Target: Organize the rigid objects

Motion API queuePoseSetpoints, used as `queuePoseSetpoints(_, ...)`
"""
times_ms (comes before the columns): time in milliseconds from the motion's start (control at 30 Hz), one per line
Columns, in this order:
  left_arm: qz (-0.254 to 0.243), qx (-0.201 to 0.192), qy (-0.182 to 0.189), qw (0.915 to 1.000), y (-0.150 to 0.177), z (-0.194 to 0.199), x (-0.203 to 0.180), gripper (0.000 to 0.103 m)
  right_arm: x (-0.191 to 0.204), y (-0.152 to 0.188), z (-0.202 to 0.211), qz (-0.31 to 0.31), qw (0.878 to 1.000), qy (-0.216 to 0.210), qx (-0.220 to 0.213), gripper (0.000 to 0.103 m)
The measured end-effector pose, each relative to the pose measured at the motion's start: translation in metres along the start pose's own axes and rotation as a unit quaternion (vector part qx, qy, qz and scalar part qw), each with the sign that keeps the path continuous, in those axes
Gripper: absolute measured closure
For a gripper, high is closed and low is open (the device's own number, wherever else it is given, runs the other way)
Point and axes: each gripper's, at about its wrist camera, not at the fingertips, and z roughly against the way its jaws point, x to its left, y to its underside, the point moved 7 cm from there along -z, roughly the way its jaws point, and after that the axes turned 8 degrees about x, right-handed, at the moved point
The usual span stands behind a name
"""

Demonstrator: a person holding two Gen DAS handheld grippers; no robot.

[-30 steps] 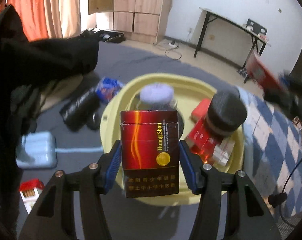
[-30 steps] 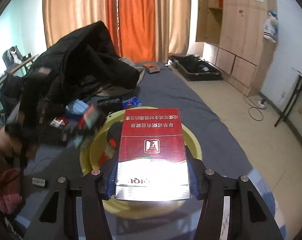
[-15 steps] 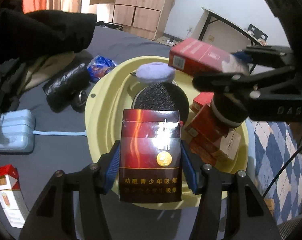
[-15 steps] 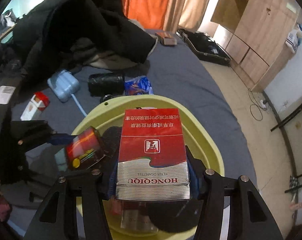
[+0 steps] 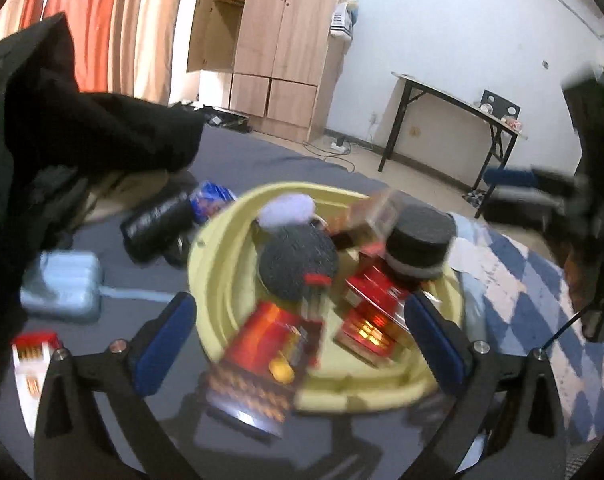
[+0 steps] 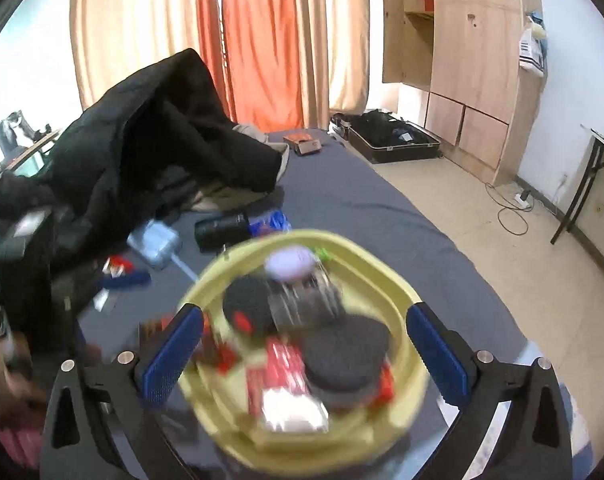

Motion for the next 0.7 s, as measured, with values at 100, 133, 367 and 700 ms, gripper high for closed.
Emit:
queuePoseSetpoints(100,0.011,0.017,-0.007,0.9998,0.029,0.005,-0.02,0.0,-0.015,0.056,0.006,0.031,0.999,0.01,0.006,0.0)
queuePoseSetpoints(133,0.009,0.016,-0.017,0.9997,0.04,0.007,-0.028,0.0,-0.02,0.075,0.001,0.033,0.999,0.007,0.018,0.0)
queuePoseSetpoints(367,-0.022,0.074,-0.059,0.9953,0.108,-0.036,-0.082,0.0,-0.025,0.161,-0.05,0.052,0.993,-0.001,0.102,0.0)
queuePoseSetpoints(700,-0.014,0.119,-0.108,0.9869,0.093,-0.093,-0.079,0.0,-0.018,0.163,-0.1,0.07,0.991,0.045,0.106,0.0)
